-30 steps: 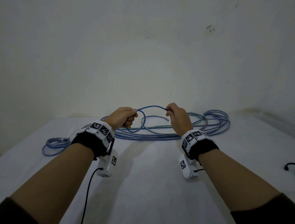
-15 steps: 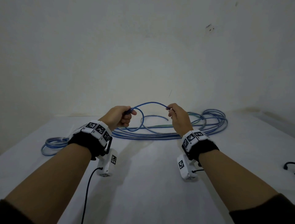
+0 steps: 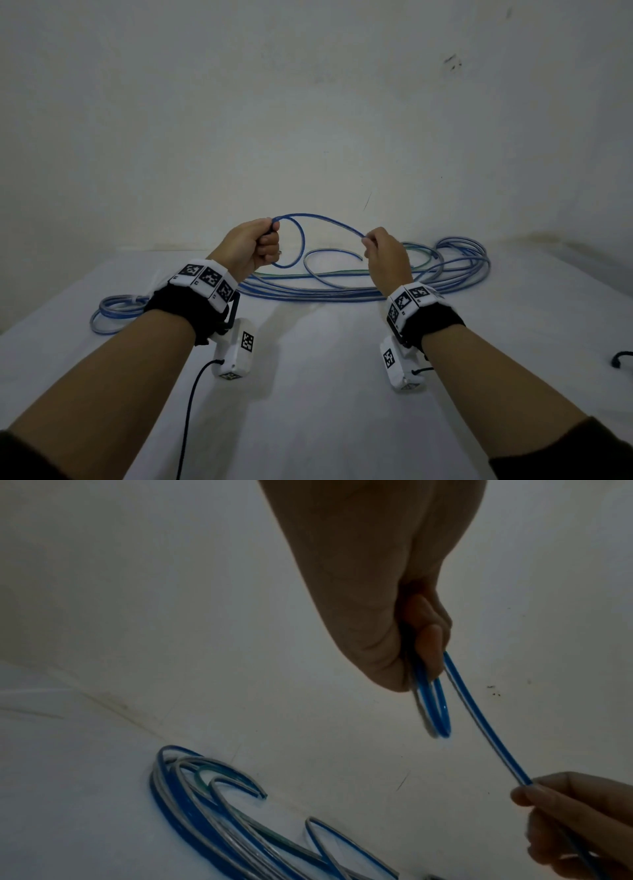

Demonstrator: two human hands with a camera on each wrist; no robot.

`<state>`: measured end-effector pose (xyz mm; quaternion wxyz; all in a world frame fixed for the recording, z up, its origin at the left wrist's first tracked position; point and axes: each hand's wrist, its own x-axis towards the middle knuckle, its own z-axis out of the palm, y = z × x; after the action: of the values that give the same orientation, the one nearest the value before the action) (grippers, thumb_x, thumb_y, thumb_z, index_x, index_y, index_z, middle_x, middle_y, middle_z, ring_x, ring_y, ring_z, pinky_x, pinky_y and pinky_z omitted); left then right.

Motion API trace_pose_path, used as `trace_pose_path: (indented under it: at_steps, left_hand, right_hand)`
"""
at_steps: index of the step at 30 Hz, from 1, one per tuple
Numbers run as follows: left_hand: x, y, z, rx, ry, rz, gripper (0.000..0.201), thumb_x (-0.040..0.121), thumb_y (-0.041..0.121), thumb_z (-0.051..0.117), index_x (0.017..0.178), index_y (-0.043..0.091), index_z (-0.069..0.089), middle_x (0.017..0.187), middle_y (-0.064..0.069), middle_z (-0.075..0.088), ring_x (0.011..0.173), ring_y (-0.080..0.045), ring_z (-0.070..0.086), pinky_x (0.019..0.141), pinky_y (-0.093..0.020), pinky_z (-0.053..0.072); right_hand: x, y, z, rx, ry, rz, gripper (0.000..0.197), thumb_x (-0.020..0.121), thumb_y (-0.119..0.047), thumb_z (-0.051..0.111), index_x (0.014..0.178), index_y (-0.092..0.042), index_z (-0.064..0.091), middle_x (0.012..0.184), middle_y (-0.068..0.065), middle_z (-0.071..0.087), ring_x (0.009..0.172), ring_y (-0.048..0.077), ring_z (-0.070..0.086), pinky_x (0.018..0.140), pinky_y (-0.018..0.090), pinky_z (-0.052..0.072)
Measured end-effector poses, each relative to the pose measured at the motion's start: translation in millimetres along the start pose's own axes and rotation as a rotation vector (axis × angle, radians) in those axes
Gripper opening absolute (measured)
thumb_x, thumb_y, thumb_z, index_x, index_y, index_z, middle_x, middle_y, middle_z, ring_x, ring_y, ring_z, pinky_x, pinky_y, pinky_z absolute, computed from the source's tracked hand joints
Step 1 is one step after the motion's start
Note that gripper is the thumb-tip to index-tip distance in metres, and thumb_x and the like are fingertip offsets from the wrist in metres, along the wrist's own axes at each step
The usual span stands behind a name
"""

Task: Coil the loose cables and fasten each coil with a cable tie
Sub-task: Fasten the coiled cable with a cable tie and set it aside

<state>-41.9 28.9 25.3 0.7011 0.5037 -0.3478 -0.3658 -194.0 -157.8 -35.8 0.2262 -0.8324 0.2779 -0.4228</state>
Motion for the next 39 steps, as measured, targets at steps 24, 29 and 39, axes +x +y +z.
trace_pose_path:
  at_steps: [24, 29, 39]
  left_hand:
    - [17, -11, 25, 0.205, 0.065, 0.266, 0.025, 0.102, 0.01, 0.026, 0.081, 0.012, 0.04, 0.073, -0.006, 0.052, 0.051, -0.008, 0.053, 0.06, -0.021, 0.046]
    - [22, -26, 21, 0.469, 0.129, 0.33, 0.024, 0.101, 0.009, 0.026, 0.082, 0.016, 0.037, 0.079, -0.006, 0.06, 0.06, -0.007, 0.062, 0.064, -0.02, 0.051]
    - [16, -39, 18, 0.81, 0.033, 0.2, 0.023, 0.101, 0.011, 0.03, 0.079, 0.013, 0.038, 0.077, -0.012, 0.063, 0.073, -0.024, 0.063, 0.075, -0.029, 0.053]
  right_hand:
    - [-5, -26, 22, -0.283, -0.355, -0.123, 0.027, 0.098, -0.018, 0.04, 0.101, -0.019, 0.067, 0.098, 0.004, 0.066, 0.099, 0.027, 0.052, 0.083, 0.037, 0.033]
    - [-15, -36, 15, 0.047, -0.408, -0.334, 0.018, 0.081, 0.001, 0.054, 0.098, -0.001, 0.059, 0.083, 0.006, 0.051, 0.07, 0.011, 0.044, 0.067, 0.021, 0.036]
    - [-3, -33, 8, 0.115, -0.202, -0.526, 0.007, 0.081, -0.014, 0.066, 0.083, -0.009, 0.071, 0.078, 0.006, 0.065, 0.075, 0.02, 0.058, 0.072, 0.03, 0.045]
